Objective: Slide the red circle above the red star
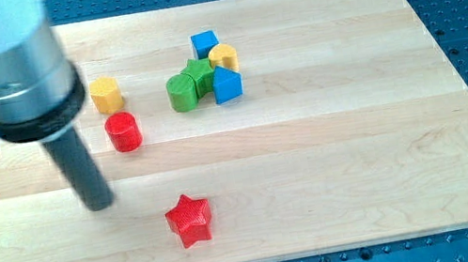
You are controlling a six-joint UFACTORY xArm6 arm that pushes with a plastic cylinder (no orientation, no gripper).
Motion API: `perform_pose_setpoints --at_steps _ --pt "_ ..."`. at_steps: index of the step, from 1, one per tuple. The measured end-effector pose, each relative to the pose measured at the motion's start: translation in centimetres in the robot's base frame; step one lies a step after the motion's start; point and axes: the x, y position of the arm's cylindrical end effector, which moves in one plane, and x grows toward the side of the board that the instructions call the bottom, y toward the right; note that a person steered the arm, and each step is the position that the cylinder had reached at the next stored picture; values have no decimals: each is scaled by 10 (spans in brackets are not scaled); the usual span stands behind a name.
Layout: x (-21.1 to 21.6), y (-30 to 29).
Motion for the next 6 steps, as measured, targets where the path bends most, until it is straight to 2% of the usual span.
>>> perform_pose_setpoints --at_steps 1,2,3,4,5,6 --pt "-9 -47" --pt "-57 -52" --pt "-96 -1" --pt "-96 47" --pt "-70 78" --pt "-95 64"
